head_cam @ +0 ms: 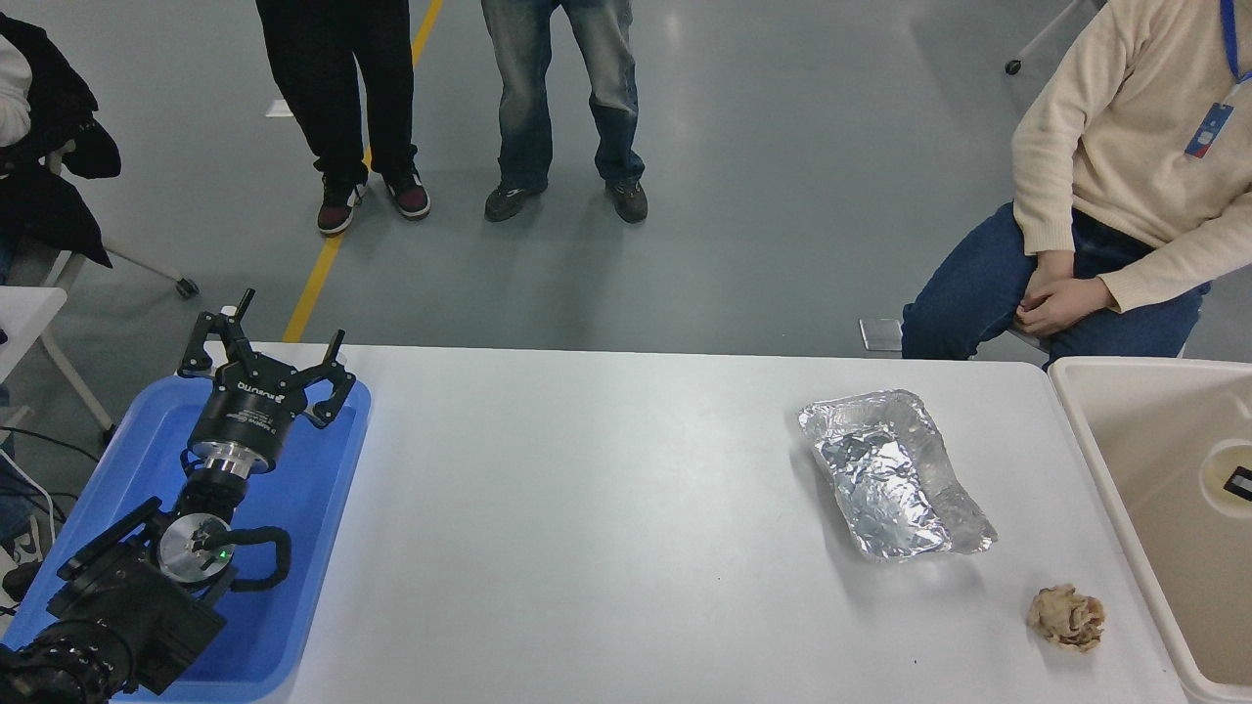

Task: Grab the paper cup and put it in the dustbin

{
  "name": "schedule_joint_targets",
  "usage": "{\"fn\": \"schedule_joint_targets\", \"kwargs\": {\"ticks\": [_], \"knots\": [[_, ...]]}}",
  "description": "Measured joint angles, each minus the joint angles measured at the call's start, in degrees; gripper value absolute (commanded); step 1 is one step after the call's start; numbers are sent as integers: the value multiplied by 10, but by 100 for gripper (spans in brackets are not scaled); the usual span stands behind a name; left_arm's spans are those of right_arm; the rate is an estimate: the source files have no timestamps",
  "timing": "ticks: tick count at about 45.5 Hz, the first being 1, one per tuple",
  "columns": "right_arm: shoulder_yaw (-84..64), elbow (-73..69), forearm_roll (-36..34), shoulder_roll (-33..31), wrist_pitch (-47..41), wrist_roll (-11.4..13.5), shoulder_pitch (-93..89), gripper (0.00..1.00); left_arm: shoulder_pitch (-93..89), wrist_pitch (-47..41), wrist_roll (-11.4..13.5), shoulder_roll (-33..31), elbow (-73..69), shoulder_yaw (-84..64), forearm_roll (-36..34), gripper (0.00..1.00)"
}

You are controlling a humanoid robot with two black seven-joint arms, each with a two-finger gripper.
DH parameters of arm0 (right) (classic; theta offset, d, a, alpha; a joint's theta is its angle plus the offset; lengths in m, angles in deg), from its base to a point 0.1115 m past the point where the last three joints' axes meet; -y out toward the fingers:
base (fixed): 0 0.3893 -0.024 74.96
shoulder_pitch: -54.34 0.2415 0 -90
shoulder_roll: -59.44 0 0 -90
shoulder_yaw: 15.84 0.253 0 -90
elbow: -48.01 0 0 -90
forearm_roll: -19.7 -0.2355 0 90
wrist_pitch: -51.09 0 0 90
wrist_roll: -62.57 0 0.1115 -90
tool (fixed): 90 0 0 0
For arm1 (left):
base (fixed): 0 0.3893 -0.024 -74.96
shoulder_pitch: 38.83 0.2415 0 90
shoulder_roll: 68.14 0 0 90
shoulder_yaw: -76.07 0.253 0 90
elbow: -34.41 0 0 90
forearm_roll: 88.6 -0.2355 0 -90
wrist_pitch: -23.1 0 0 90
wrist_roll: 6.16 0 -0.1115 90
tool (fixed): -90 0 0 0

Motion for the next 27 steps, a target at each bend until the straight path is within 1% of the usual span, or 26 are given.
{"fn": "schedule_joint_targets", "kwargs": {"ticks": [8,9,10,12,13,15,17,19,27], "knots": [[6,8,0,8,15,10,-14,0,0,0,0,0,0,0,0,100],[7,8,0,9,17,11,-15,2,0,0,0,0,0,0,0,100],[7,9,0,9,18,12,-17,15,0,0,0,0,0,0,0,100],[8,9,0,10,20,14,-18,35,0,0,0,0,0,0,0,100],[8,10,0,10,21,15,-19,42,0,0,0,0,0,0,0,100],[9,11,0,10,23,16,-21,52,0,0,0,0,0,0,0,100],[10,11,0,10,26,16,-22,65,0,0,0,0,0,0,0,100],[10,12,0,10,30,17,-23,72,0,0,0,0,0,0,0,100],[11,12,0,10,48,19,-25,88,0,0,0,0,0,0,0,100]]}}
